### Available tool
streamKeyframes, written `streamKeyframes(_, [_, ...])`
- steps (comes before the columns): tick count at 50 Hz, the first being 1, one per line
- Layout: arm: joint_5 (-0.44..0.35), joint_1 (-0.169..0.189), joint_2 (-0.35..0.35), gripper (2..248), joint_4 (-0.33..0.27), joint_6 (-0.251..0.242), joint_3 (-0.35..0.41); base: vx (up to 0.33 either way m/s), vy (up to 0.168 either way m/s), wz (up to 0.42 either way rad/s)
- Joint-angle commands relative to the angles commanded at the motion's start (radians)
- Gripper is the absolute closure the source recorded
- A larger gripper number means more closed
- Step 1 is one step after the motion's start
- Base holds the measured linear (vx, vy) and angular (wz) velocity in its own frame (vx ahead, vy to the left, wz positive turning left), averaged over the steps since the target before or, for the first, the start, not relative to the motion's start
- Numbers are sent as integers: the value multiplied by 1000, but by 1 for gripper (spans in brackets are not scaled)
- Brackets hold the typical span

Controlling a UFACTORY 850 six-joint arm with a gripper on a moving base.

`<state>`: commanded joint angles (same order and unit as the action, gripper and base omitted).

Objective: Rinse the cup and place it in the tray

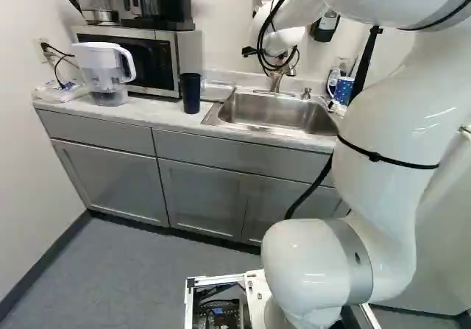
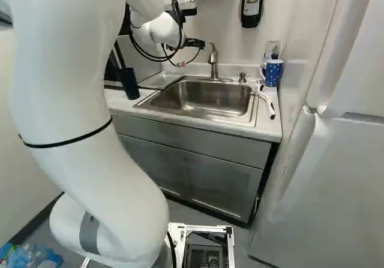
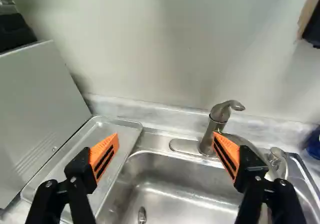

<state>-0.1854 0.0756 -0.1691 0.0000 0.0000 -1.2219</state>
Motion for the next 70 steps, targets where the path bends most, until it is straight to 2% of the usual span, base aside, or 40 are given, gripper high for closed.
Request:
streamKeyframes(13, [50, 14, -69, 3, 0, 0, -76, 0, 0, 0])
streamKeyframes(33, [51, 32, -162, 3, 0, 0, -183, 0, 0, 0])
streamKeyframes(56, [51, 50, -212, 3, 0, 0, -242, 0, 0, 0])
streamKeyframes(70, [51, 51, -217, 3, 0, 0, -247, 0, 0, 0])
